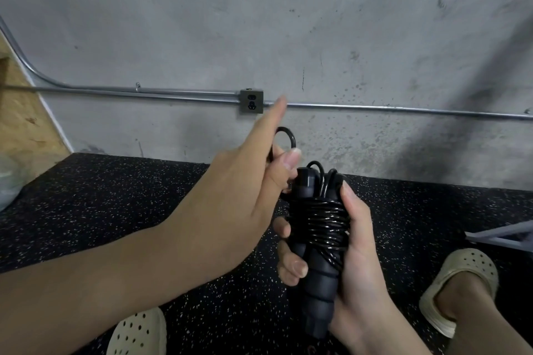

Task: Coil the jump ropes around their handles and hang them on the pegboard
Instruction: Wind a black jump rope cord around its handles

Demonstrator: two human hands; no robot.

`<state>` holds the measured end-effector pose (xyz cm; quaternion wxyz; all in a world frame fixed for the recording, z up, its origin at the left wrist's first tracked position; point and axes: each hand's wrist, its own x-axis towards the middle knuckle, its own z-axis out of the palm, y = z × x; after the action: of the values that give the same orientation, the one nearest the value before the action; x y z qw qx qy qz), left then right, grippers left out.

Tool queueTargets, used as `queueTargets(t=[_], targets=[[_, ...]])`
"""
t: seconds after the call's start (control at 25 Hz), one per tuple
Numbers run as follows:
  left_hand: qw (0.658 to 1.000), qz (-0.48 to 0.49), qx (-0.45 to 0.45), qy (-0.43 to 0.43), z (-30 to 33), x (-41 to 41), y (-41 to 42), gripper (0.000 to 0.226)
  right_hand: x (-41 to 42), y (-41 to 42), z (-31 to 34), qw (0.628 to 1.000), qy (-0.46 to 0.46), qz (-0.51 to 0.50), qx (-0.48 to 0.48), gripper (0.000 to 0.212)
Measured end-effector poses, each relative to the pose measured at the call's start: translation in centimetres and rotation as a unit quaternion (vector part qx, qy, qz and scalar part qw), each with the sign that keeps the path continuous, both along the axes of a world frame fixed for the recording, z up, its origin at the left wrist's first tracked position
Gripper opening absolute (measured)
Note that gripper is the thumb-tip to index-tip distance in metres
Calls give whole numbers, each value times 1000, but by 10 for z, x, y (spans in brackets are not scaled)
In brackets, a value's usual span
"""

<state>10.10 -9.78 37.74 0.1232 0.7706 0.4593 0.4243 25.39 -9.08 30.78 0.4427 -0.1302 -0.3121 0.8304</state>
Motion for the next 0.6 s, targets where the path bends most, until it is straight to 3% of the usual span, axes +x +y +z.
queueTargets(t=[0.2, 0.4, 0.6], targets=[[998, 30, -12, -51, -3, 2, 4, 27, -7, -3, -1, 1000, -12, -2, -13, 64], [999, 20, 22, 44, -7, -3, 6, 42, -10, -5, 0, 998, -36, -41, -18, 61], [995, -6, 20, 99, -8, -7, 12, 45, -1, 0, 5, 984, -131, -120, 4, 54]])
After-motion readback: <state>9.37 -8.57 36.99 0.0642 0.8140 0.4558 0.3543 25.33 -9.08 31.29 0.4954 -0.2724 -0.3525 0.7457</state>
